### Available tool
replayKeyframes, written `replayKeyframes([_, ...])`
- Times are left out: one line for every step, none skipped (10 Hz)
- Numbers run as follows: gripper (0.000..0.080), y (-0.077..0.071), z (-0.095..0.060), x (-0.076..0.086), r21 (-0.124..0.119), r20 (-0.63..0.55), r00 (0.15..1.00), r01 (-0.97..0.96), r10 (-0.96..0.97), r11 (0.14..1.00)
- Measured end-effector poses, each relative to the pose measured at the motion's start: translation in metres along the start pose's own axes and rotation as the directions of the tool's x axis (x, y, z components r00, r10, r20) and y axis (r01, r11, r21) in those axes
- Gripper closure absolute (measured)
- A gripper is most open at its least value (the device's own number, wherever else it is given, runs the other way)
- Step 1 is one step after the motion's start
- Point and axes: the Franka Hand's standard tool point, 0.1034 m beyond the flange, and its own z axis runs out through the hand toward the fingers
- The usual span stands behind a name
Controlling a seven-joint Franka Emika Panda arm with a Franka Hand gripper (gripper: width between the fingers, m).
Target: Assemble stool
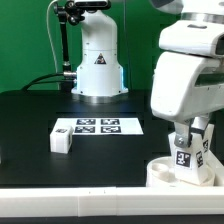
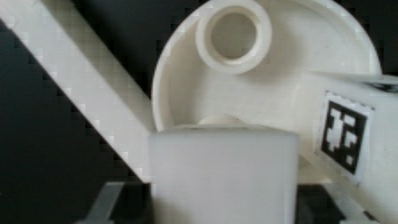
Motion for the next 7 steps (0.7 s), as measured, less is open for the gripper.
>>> replayKeyframes([0.0459,-0.001,0.000,0.000,0.018,0.004,0.995,-0.103,0.103,0.995])
replayKeyframes([0.0459,-0.004,0.000,-0.001,0.049,0.015,0.974,-0.226,0.226,0.973])
replayKeyframes([0.0459,-0.006,0.001,-0.001,0.082,0.026,0.935,-0.356,0.355,0.931])
replayKeyframes([0.0459,-0.009,0.000,0.001,0.086,0.037,0.889,-0.457,0.456,0.885])
replayKeyframes([0.0459,-0.013,0.000,0.003,0.082,0.045,0.842,-0.539,0.537,0.838])
replayKeyframes([0.0459,-0.013,0.000,0.004,0.082,0.050,0.808,-0.589,0.587,0.804])
replayKeyframes([0.0459,-0.014,0.000,0.004,0.078,0.057,0.759,-0.651,0.648,0.755])
